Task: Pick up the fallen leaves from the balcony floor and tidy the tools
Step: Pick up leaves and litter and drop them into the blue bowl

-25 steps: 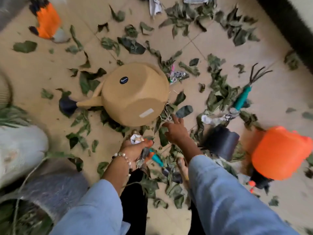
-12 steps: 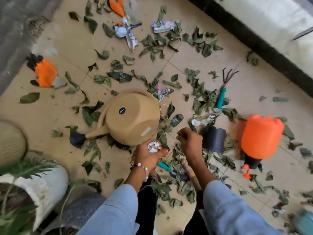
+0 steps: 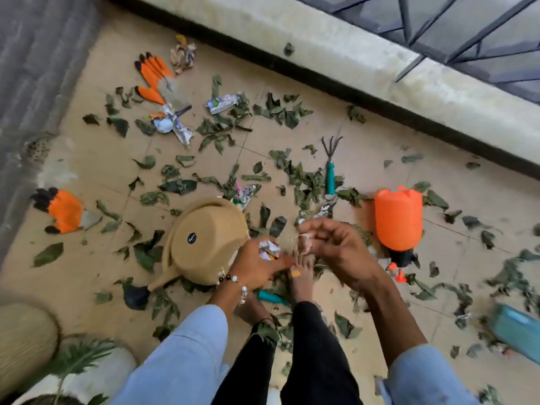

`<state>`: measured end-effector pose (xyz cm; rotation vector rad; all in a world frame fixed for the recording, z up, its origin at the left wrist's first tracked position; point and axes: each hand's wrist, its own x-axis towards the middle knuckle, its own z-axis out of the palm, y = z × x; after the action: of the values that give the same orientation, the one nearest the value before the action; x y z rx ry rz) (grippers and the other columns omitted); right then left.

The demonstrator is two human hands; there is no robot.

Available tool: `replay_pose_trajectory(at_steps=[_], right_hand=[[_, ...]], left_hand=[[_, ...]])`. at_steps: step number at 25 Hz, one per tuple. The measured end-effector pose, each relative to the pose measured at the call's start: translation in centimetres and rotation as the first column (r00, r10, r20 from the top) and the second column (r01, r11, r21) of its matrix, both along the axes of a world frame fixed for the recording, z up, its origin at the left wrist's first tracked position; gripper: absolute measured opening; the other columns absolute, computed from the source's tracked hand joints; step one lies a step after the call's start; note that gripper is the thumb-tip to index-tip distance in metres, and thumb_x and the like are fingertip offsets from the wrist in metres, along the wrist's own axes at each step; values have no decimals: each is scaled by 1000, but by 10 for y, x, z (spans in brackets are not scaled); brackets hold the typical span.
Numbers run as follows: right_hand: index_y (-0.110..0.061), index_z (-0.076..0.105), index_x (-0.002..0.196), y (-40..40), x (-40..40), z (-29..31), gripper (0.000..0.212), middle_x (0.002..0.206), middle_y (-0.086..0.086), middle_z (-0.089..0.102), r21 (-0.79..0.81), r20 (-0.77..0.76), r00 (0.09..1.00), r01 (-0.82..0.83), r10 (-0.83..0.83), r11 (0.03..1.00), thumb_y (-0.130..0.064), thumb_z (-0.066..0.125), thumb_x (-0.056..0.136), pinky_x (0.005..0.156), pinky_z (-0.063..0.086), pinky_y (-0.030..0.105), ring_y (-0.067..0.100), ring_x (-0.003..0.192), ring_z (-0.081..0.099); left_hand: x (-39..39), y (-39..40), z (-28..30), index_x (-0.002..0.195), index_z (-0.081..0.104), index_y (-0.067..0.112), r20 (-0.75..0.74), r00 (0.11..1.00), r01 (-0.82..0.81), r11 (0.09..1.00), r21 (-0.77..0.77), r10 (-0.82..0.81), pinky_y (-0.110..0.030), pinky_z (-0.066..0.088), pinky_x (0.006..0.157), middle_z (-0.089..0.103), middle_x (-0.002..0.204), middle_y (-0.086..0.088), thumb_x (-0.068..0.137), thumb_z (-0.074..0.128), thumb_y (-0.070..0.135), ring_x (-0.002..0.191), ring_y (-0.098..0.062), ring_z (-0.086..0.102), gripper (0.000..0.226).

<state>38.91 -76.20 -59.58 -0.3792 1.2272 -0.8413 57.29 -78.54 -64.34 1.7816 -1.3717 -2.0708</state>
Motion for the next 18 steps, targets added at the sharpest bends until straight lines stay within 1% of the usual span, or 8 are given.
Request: replay_pose_trajectory(at_steps=[2, 4, 7, 10, 12, 13, 15, 18], right_hand=[[-9, 67, 98, -4, -25, -47, 13, 89, 9, 69, 179, -530, 846, 51, 53, 982, -7, 66, 86, 72, 51, 34, 18, 79, 65], [-7, 67, 104, -6, -44, -107, 20, 105, 14, 68, 444, -786, 435, -97, 439, 891, -16, 61, 87, 85, 49, 37, 28, 98, 62], [-13, 57, 124, -6, -48, -189, 33, 141, 19, 43, 681, -612, -17, -520, 791, 516, -21, 50, 93, 108, 32, 45, 37, 132, 36], [-23, 42, 141, -13, -40, -257, 43, 159, 12, 4, 744, -518, -385, -643, 764, 180, -28, 38, 98, 112, -2, 63, 38, 145, -5], [-21, 40, 143, -17, -36, -287, 46, 160, 9, 7, 772, -486, -536, -633, 690, 52, -33, 33, 99, 109, -9, 68, 35, 146, -7], [-20, 44, 140, -17, -37, -296, 44, 157, 8, 16, 769, -497, -545, -637, 675, 53, -32, 34, 99, 108, -9, 68, 34, 146, -1], [-15, 56, 127, -18, -41, -298, 35, 142, 8, 42, 706, -616, -399, -663, 679, 251, -21, 40, 96, 110, 1, 65, 32, 139, 21], [-11, 67, 104, -20, -50, -264, 19, 111, 9, 64, 393, -835, 184, -460, 518, 796, -12, 56, 88, 100, 38, 40, 26, 110, 54]], left_hand=[[-12, -9, -6, 57, 44, 19, 54, 978, -204, 974, 98, 200, -20, 33, 40, 44, 42, 10, 76, 81, 21, 40, -10, 38, 41], [-16, -20, -26, 58, 36, 18, 90, 955, -291, 950, 113, 282, -19, 27, 39, 35, 42, 4, 79, 77, 25, 37, -15, 30, 47], [-23, -32, -68, 62, 40, 13, 112, 947, -313, 943, 113, 301, -23, 29, 42, 33, 45, -2, 84, 71, 32, 42, -16, 30, 42], [-36, -43, -115, 66, 48, 12, 174, 934, -336, 934, 119, 313, -33, 38, 50, 37, 46, -3, 84, 66, 47, 47, -19, 34, 43], [-45, -50, -139, 69, 49, 12, 201, 917, -371, 922, 109, 345, -33, 39, 52, 38, 45, -1, 74, 61, 62, 46, -19, 35, 53], [-48, -52, -148, 69, 49, 11, 214, 912, -374, 923, 90, 349, -31, 38, 52, 37, 44, -1, 69, 59, 69, 45, -19, 35, 59], [-52, -55, -156, 73, 53, 11, 266, 905, -349, 937, 21, 331, -29, 35, 52, 39, 44, 2, 68, 56, 80, 45, -19, 36, 70], [-53, -54, -142, 80, 62, 10, 389, 892, -214, 973, -84, 230, -31, 39, 60, 49, 54, -1, 79, 56, 66, 56, -23, 47, 56]])
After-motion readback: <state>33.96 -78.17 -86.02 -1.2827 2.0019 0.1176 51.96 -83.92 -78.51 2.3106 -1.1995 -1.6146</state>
